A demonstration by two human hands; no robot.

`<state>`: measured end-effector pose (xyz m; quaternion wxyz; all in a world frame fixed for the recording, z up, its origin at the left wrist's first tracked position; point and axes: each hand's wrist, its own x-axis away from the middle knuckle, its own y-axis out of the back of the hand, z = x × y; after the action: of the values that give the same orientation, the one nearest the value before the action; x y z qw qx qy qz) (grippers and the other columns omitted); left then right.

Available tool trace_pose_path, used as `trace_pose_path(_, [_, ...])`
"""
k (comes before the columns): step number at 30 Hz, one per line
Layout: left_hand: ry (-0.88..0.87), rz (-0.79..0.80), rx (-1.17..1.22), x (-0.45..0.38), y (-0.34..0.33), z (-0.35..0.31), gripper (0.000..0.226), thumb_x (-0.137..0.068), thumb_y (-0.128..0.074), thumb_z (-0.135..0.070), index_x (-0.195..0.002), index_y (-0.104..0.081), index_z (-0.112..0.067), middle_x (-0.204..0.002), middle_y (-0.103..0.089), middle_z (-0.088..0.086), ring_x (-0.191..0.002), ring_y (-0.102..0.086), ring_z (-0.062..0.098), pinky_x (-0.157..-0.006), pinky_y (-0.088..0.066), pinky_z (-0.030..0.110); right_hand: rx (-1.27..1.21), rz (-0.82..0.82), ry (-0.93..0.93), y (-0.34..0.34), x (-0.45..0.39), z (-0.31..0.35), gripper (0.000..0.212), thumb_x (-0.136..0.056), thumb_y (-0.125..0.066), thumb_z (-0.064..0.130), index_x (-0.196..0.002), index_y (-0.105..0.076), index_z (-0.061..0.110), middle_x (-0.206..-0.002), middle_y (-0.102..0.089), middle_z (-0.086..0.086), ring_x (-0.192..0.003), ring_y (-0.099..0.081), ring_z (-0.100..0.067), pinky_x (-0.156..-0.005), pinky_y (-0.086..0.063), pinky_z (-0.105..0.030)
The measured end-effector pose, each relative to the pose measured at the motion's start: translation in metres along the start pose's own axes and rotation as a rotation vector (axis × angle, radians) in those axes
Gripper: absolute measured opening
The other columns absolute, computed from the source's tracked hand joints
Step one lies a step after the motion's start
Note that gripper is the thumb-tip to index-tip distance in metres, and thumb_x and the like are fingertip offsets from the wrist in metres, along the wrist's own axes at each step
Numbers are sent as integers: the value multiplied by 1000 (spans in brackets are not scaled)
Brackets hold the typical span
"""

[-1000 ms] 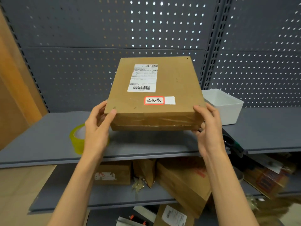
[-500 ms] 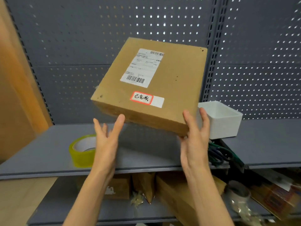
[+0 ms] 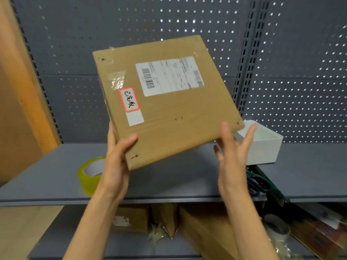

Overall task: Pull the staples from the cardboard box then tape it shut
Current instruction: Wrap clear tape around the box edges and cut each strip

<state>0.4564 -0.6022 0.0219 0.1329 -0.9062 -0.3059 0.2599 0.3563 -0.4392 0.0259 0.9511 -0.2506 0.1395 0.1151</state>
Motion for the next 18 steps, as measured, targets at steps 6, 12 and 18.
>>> trace_pose_path(6, [51,29,-23,-11,20,-8,59,-79,-50,-30,-137,-43,-24,-121,-62,-6,-100,-62,7,-76,-50,21,111,38,-16,28,-13,-4,58,-84,-55,43,-139,-42,31,-137,-50,16,-122,-48,2,-112,-31,-33])
trace_pose_path(12, [108,45,-29,-15,24,5,57,-86,-51,-32,-141,-38,-24,-131,-57,-3,-116,-56,13,-87,-45,27,133,-4,-5,29,-5,-12,47,-92,-48,39,-138,-44,32,-132,-53,18,-122,-48,0,-110,-34,-36])
trace_pose_path(18, [191,4,-43,-13,34,25,58,-85,-52,-32,-141,-41,-24,-135,-54,-3,-121,-51,15,-101,-39,34,146,-82,-50,35,2,-28,44,-94,-48,35,-138,-45,30,-133,-52,14,-119,-48,2,-102,-38,-23])
